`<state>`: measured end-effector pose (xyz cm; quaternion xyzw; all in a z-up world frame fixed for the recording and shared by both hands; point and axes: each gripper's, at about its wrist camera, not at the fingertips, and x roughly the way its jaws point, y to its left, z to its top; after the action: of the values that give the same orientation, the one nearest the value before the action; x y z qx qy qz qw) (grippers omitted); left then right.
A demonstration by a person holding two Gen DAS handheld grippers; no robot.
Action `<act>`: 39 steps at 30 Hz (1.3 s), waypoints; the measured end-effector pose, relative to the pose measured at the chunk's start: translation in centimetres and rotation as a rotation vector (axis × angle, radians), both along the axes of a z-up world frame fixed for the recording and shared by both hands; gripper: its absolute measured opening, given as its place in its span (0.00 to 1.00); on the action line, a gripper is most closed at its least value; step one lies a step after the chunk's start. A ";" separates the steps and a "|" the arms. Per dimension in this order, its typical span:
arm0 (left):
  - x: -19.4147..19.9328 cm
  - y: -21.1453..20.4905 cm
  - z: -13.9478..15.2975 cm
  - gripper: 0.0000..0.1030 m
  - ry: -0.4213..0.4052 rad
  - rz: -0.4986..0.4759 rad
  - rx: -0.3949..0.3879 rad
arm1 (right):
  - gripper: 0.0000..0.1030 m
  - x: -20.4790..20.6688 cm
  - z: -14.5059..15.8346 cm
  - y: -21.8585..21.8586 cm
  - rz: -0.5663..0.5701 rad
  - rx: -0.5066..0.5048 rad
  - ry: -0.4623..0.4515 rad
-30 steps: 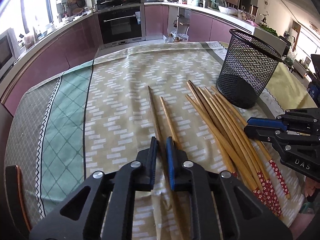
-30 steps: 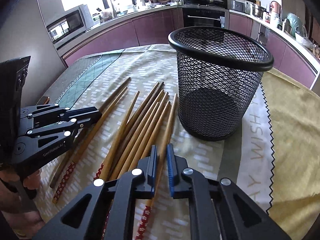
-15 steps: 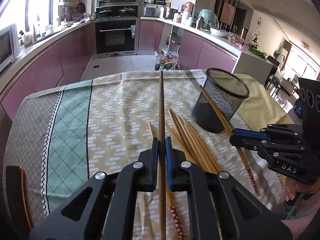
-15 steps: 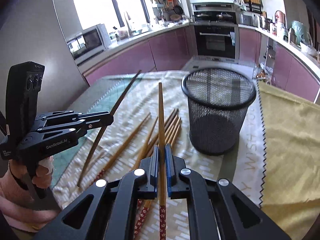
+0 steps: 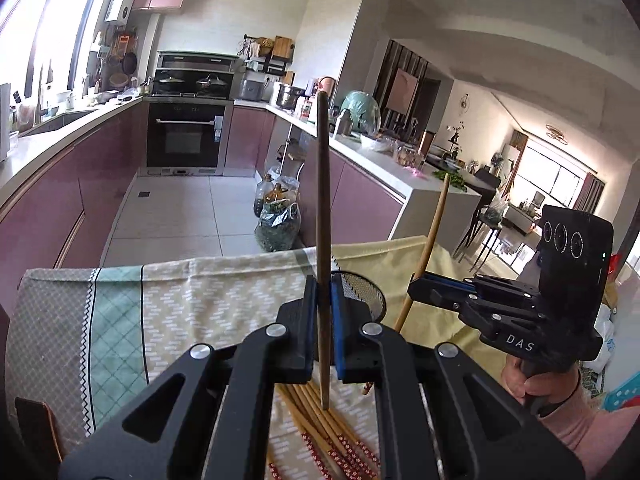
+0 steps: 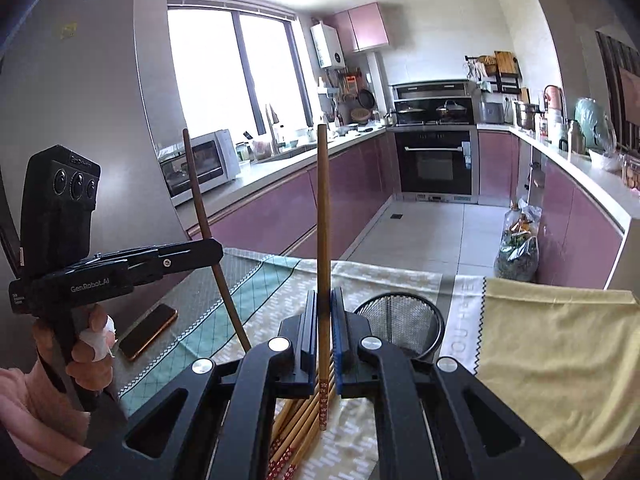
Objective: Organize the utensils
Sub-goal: 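Lift the chopsticks upright with both grippers and carry them over the mesh cup, then lower the chopsticks into the mesh cup and open both grippers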
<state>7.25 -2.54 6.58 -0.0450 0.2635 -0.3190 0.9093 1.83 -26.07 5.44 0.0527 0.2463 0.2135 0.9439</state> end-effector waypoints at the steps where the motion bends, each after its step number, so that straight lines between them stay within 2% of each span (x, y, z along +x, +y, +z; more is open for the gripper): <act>1: 0.2 -0.3 0.7 0.07 -0.017 0.001 -0.007 | 0.05 0.2 0.7 -0.2 0.000 -0.001 -0.018; 8: 2.5 -3.1 4.4 0.07 -0.085 -0.009 -0.048 | 0.05 1.5 3.8 -1.9 -0.047 0.008 -0.102; 12: 4.0 -5.1 4.8 0.07 -0.094 -0.014 -0.036 | 0.05 2.9 4.2 -3.0 -0.084 0.010 -0.115; 16: 5.4 -7.6 3.2 0.07 -0.066 -0.019 0.026 | 0.05 5.0 2.6 -3.2 -0.095 -0.019 -0.059; 24: 8.2 -10.8 -3.3 0.07 0.075 -0.062 0.137 | 0.05 8.1 -1.7 -2.3 -0.061 -0.064 0.131; 27: 9.2 -11.2 -5.2 0.08 0.101 -0.060 0.171 | 0.05 8.8 -2.9 -2.0 -0.058 -0.068 0.186; 37: 10.6 -11.6 -6.0 0.08 0.124 -0.045 0.173 | 0.06 10.7 -4.3 -2.6 -0.095 -0.038 0.231; 39: 10.2 -11.5 -5.9 0.08 0.121 -0.038 0.167 | 0.09 10.7 -4.2 -2.6 -0.105 -0.026 0.230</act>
<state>17.42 -13.99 0.63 0.0168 0.3447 -0.3096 0.8860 12.52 -28.62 1.23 0.0777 0.3526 0.1532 0.9199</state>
